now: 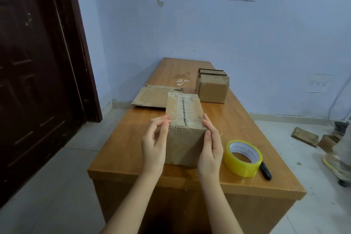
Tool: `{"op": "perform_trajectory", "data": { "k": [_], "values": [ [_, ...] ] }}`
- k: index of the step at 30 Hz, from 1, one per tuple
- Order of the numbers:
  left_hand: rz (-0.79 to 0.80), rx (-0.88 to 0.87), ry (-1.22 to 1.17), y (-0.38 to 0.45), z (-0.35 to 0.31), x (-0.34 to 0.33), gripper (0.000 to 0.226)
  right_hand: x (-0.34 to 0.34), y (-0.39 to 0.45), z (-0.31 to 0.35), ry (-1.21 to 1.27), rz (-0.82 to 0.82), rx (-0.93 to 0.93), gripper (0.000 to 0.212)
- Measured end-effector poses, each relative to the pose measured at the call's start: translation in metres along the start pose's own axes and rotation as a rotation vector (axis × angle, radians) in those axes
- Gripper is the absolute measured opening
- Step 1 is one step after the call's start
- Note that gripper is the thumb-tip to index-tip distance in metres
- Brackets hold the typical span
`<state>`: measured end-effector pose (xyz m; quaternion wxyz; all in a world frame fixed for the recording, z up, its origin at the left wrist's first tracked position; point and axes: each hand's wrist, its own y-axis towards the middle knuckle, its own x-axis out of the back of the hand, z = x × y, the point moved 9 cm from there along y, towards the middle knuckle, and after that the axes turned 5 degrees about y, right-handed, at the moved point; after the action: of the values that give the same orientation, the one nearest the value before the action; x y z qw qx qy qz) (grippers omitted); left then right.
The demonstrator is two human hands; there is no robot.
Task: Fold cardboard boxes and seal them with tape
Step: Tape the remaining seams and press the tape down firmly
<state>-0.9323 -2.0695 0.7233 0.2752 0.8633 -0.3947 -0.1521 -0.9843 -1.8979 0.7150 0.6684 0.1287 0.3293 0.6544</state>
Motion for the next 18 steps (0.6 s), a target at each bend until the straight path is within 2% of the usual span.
{"op": "perform_trajectory", "data": {
  "k": [4, 7, 10, 13, 18],
  "values": [
    [-0.01, -0.057, 0.108, 0.001, -0.003, -0.004, 0.036, 0.002, 0.002, 0.002, -0.067, -0.021, 0.014, 0.023],
    [-0.029, -0.029, 0.088, 0.003, -0.002, -0.001, 0.027, 0.006, 0.005, 0.003, -0.088, -0.076, -0.002, 0.025],
    [-0.003, -0.036, 0.062, 0.004, -0.004, 0.001, 0.014, 0.007, 0.007, 0.003, -0.068, -0.051, 0.002, 0.021],
    [0.011, -0.052, 0.106, 0.005, -0.002, 0.002, 0.016, 0.007, 0.01, 0.002, -0.1, -0.019, -0.005, 0.02],
    [-0.006, -0.234, 0.331, -0.009, -0.024, 0.001, 0.025, 0.009, 0.024, -0.003, -0.059, 0.039, -0.118, 0.023]
  ]
}}
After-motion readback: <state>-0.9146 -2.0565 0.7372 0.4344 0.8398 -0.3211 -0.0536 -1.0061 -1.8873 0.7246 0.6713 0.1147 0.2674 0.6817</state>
